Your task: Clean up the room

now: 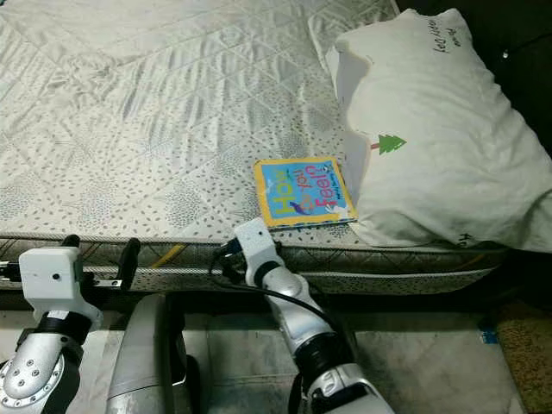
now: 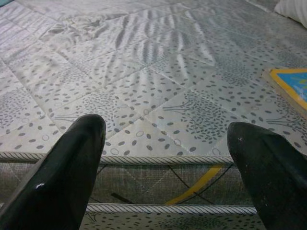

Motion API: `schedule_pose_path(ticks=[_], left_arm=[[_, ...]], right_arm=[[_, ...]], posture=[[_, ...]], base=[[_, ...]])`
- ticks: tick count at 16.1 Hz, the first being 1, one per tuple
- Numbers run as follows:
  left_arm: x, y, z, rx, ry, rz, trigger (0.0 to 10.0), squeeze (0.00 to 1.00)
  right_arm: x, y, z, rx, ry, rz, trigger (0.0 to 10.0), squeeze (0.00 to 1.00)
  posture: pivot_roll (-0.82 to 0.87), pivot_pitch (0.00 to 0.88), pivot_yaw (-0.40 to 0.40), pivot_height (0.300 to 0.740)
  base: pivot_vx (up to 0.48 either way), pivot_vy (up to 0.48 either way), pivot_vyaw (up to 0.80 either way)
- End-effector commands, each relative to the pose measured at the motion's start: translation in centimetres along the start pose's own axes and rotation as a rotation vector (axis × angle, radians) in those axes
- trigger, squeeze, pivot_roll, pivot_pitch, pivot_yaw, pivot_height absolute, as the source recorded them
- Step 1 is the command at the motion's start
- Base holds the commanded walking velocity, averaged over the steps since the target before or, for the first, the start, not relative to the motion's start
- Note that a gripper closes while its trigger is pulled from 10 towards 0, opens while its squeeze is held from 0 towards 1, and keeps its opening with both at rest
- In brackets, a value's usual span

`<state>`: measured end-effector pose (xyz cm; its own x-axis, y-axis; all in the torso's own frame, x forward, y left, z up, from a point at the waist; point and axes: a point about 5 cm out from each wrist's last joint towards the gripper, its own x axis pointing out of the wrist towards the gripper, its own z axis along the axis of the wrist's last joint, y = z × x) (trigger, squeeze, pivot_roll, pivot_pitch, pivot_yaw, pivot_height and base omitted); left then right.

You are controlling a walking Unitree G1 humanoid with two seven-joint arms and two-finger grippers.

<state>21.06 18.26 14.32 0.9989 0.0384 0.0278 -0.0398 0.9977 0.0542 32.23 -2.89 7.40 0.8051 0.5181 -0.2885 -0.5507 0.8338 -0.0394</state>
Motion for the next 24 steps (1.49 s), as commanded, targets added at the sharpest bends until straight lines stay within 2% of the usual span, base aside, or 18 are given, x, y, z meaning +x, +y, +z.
schedule_pose_path(ticks=[1, 10, 14, 20, 24], left_arm=[[-0.1, 0.1, -0.3, 0.009, 0.017, 0.001, 10.0, 0.00], [0.0, 0.1, -0.2, 0.009, 0.013, -0.001, 10.0, 0.00], [-0.1, 0.2, -0.2, 0.009, 0.013, 0.004, 10.0, 0.00], [0.0, 0.1, -0.1, 0.008, 0.010, -0.001, 10.0, 0.00], [0.0, 0.0, -0.1, 0.007, 0.007, -0.001, 10.0, 0.00]], right_arm=[[0.1, 0.3, -0.2, 0.015, 0.018, 0.004, 10.0, 0.00], [0.4, -0.1, 0.1, -0.025, 0.014, -0.044, 10.0, 0.00], [0.3, -1.0, -0.1, -0.034, 0.023, -0.054, 10.0, 0.00], [0.2, -1.3, -0.2, -0.034, 0.019, -0.059, 10.0, 0.00], [0.5, -0.8, 0.1, -0.039, 0.009, -0.050, 10.0, 0.00]], posture=[[0.20, 0.243, -0.074, 0.534], [0.20, 0.239, -0.071, 0.534], [0.20, 0.242, -0.074, 0.534], [0.20, 0.240, -0.070, 0.534], [0.20, 0.240, -0.071, 0.534]], base=[[0.000, 0.000, 0.00], [0.000, 0.000, 0.00], [0.000, 0.000, 0.00], [0.000, 0.000, 0.00], [0.000, 0.000, 0.00]])
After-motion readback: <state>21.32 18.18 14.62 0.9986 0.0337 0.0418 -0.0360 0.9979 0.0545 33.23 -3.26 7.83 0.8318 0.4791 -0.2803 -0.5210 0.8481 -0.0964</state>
